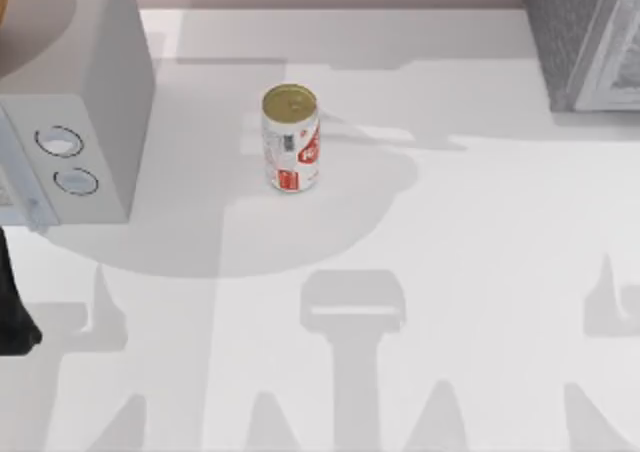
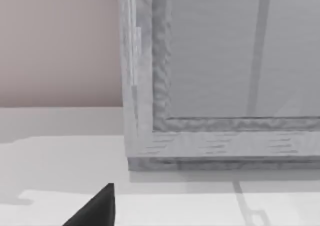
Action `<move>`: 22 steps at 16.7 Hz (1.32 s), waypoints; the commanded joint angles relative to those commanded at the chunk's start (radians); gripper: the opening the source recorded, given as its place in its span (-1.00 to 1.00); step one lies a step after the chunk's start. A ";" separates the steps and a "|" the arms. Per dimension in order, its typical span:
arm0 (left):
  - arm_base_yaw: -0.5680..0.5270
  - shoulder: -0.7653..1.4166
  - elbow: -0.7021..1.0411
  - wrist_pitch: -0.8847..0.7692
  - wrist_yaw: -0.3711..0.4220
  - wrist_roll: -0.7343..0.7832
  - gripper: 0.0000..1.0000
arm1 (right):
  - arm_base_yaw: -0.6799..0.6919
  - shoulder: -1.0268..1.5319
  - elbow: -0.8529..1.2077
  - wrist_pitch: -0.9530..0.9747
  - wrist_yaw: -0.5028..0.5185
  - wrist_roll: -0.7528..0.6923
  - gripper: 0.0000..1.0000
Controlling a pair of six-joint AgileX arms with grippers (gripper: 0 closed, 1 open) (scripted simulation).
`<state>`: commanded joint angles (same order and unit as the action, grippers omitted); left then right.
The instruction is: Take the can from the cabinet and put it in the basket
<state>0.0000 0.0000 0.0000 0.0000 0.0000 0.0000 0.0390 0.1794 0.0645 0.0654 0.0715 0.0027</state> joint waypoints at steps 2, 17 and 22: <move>0.000 0.000 0.000 0.000 0.000 0.000 1.00 | -0.024 -0.101 -0.037 -0.039 -0.040 -0.001 1.00; 0.000 0.000 0.000 0.000 0.000 0.000 1.00 | -0.201 0.038 0.004 0.129 -0.222 0.002 1.00; 0.000 0.000 0.000 0.000 0.000 0.000 1.00 | -0.458 0.449 0.095 0.437 -0.482 0.013 1.00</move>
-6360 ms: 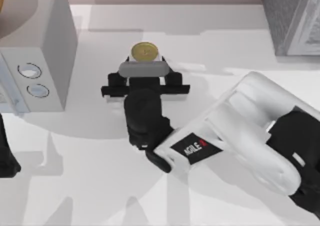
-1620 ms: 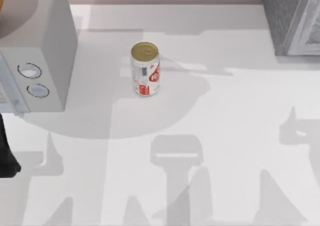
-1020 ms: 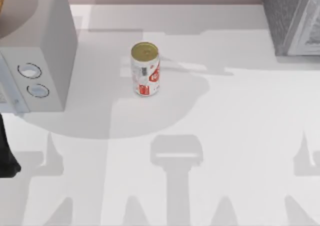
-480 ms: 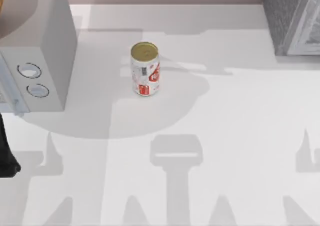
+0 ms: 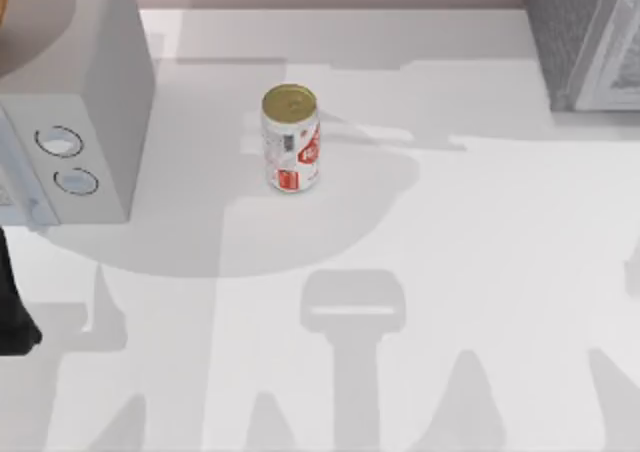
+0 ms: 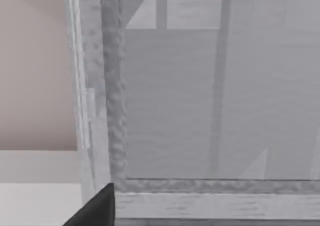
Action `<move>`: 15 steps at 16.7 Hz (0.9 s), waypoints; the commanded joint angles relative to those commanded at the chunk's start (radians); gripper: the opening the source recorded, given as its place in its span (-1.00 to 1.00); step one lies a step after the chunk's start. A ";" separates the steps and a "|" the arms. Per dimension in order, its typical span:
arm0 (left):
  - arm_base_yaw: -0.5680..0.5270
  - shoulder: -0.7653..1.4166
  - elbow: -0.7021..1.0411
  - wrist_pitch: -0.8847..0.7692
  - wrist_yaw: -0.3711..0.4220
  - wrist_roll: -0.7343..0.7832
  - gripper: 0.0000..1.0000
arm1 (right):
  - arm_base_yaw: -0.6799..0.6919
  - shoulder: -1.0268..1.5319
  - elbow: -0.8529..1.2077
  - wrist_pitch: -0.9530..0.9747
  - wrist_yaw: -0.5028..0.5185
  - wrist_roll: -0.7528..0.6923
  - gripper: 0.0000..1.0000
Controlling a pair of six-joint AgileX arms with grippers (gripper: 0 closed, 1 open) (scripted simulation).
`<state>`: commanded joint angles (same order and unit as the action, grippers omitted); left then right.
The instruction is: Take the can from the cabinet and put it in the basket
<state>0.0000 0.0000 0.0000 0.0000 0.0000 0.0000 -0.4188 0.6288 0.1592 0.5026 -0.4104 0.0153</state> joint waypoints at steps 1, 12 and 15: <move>0.000 0.000 0.000 0.000 0.000 0.000 1.00 | -0.055 0.085 0.020 0.066 -0.057 0.002 1.00; 0.000 0.000 0.000 0.000 0.000 0.000 1.00 | -0.546 0.844 0.190 0.646 -0.556 0.018 1.00; 0.000 0.000 0.000 0.000 0.000 0.000 1.00 | -0.602 0.916 0.207 0.704 -0.598 0.019 1.00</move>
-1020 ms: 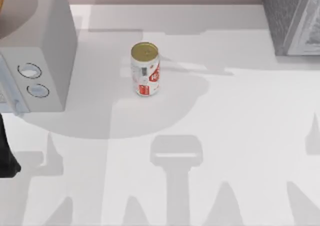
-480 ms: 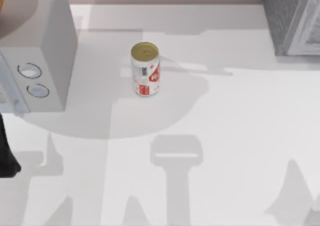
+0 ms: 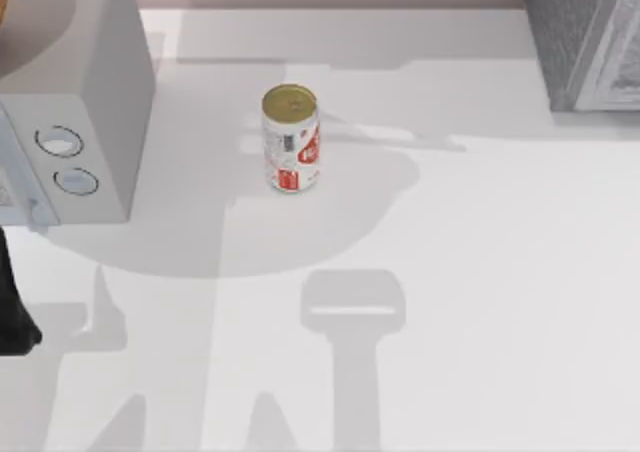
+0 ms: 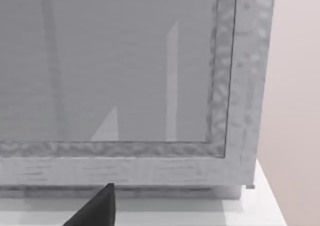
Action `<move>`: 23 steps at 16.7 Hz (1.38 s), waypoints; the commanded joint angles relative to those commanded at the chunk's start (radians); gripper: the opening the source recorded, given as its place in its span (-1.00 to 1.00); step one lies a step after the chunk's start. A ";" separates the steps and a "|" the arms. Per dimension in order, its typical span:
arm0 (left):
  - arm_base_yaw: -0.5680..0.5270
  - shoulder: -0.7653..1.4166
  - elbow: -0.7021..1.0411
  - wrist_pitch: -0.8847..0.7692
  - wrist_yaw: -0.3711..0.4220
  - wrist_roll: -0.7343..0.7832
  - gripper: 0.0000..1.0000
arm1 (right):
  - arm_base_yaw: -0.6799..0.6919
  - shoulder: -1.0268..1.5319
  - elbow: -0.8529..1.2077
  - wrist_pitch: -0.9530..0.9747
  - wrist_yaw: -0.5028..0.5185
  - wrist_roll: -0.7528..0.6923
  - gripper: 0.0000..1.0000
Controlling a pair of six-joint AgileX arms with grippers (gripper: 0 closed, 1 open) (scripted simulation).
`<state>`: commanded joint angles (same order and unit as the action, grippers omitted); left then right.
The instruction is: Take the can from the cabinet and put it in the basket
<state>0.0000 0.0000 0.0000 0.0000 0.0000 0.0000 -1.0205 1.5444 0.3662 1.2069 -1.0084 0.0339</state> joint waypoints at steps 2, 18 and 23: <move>0.000 0.000 0.000 0.000 0.000 0.000 1.00 | -0.005 0.005 0.001 0.005 -0.003 0.000 1.00; 0.000 0.000 0.000 0.000 0.000 0.000 1.00 | -0.036 -0.057 0.651 -0.734 -0.037 0.001 1.00; 0.000 0.000 0.000 0.000 0.000 0.000 1.00 | -0.036 -0.121 1.045 -1.212 -0.040 0.000 1.00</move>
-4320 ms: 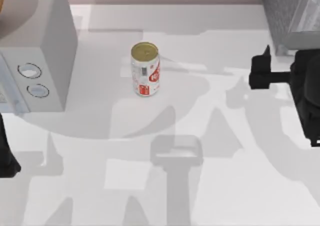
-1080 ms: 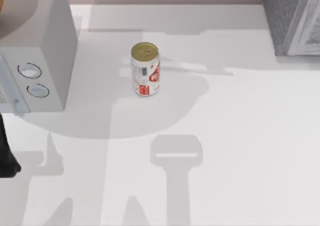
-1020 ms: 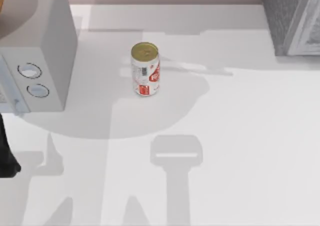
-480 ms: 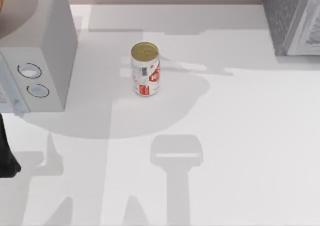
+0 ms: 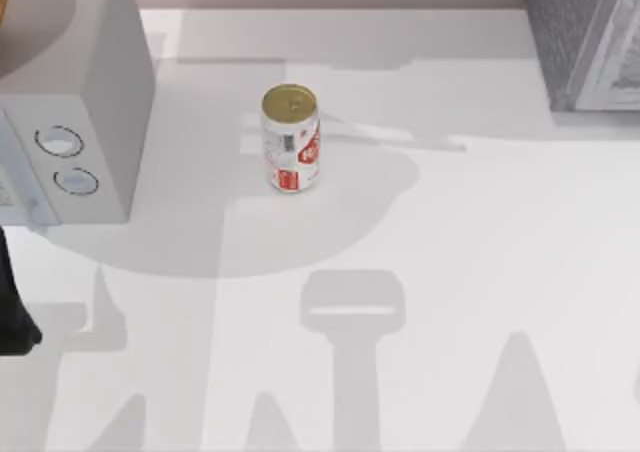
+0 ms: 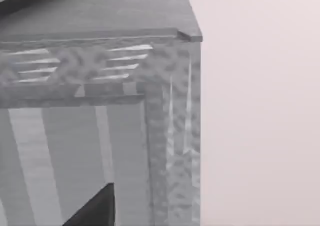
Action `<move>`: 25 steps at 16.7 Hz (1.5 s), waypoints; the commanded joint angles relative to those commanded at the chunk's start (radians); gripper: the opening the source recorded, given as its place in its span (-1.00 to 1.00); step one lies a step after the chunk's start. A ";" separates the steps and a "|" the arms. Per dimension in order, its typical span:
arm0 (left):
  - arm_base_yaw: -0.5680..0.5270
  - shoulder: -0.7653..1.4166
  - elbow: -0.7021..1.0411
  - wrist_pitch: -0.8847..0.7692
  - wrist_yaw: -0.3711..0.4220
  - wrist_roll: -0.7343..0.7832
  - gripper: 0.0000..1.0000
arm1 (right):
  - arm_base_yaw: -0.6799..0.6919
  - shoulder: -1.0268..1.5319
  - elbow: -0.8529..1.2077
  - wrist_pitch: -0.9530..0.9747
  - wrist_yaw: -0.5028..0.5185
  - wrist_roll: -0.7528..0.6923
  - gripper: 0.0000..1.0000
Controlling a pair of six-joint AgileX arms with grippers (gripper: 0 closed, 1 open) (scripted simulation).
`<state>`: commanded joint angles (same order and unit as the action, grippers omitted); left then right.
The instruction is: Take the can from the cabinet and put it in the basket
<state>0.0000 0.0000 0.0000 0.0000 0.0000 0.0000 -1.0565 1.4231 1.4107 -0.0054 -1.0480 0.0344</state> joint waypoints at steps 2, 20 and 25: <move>0.000 0.000 0.000 0.000 0.000 0.000 1.00 | 0.004 -0.029 0.129 -0.154 0.004 0.000 1.00; 0.000 0.000 0.000 0.000 0.000 0.000 1.00 | 0.287 -0.073 0.359 -0.386 0.293 -0.003 1.00; 0.000 0.000 0.000 0.000 0.000 0.000 1.00 | 0.716 -0.073 0.366 -0.408 0.720 -0.007 1.00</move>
<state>0.0000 0.0000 0.0000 0.0000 0.0000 0.0000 -0.3401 1.3499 1.7764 -0.4137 -0.3280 0.0272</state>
